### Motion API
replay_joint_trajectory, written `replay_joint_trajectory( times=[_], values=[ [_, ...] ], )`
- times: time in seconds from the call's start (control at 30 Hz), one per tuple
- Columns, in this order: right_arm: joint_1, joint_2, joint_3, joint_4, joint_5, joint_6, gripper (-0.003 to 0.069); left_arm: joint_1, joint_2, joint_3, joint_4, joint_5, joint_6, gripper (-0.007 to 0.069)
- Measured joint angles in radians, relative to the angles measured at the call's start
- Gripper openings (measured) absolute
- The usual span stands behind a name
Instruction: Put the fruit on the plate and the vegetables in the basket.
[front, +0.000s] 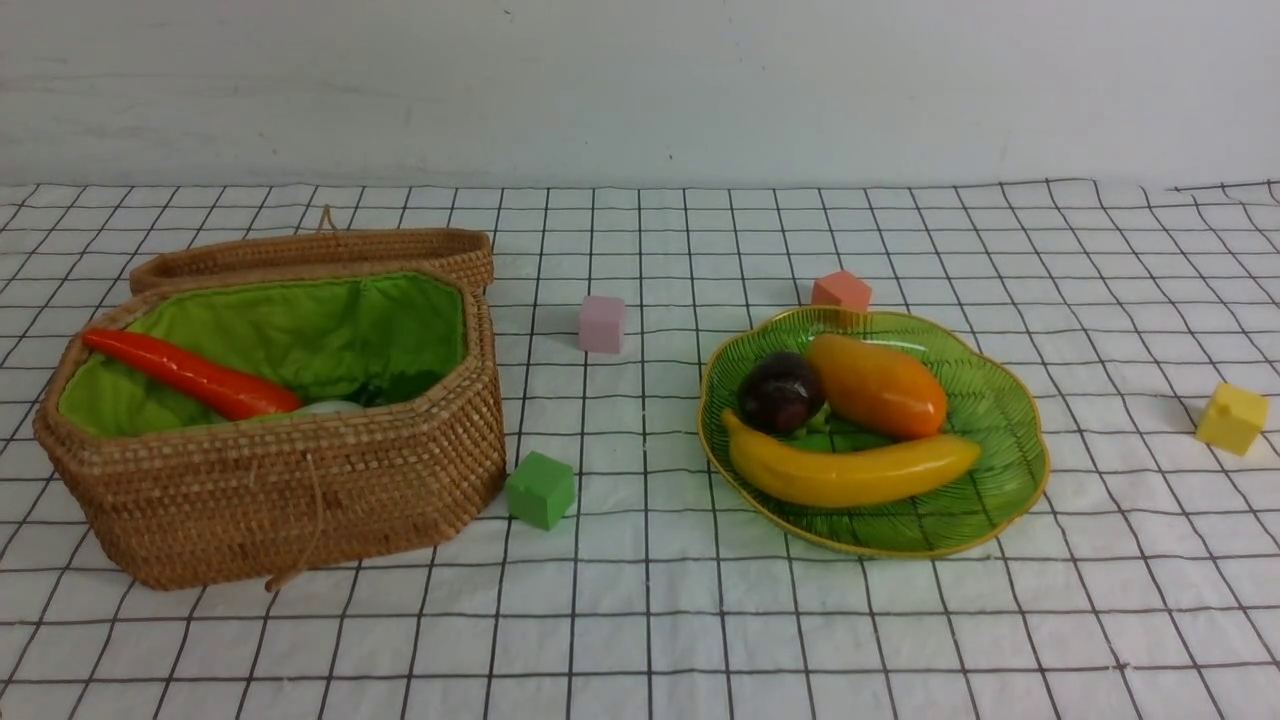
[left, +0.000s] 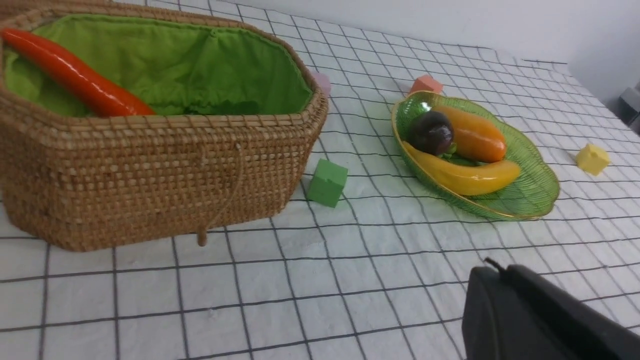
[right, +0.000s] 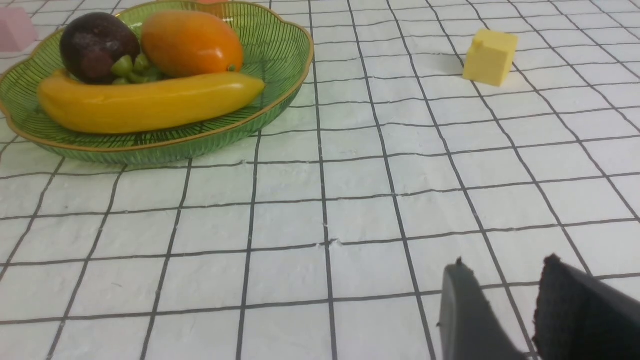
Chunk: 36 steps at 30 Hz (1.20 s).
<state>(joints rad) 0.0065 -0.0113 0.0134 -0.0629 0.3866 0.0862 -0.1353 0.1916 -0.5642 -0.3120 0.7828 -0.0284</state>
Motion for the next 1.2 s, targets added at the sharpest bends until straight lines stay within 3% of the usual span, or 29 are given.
replay_joint_trajectory(
  times=[0.17, 0.4, 0.7, 1.2],
  values=[
    [0.0, 0.0, 0.0, 0.0, 0.0, 0.0, 0.0238, 0.0, -0.002, 0.057, 0.052, -0.054, 0.0, -0.0011],
    [0.0, 0.0, 0.0, 0.0, 0.0, 0.0, 0.0238, 0.073, -0.192, 0.331, 0.144, -0.191, 0.0, -0.0003],
    [0.0, 0.0, 0.0, 0.0, 0.0, 0.0, 0.0239, 0.088, -0.201, 0.542, 0.158, -0.398, 0.0, 0.0003],
    [0.0, 0.0, 0.0, 0.0, 0.0, 0.0, 0.024, 0.088, -0.201, 0.594, 0.165, -0.404, 0.0, 0.0019]
  ],
)
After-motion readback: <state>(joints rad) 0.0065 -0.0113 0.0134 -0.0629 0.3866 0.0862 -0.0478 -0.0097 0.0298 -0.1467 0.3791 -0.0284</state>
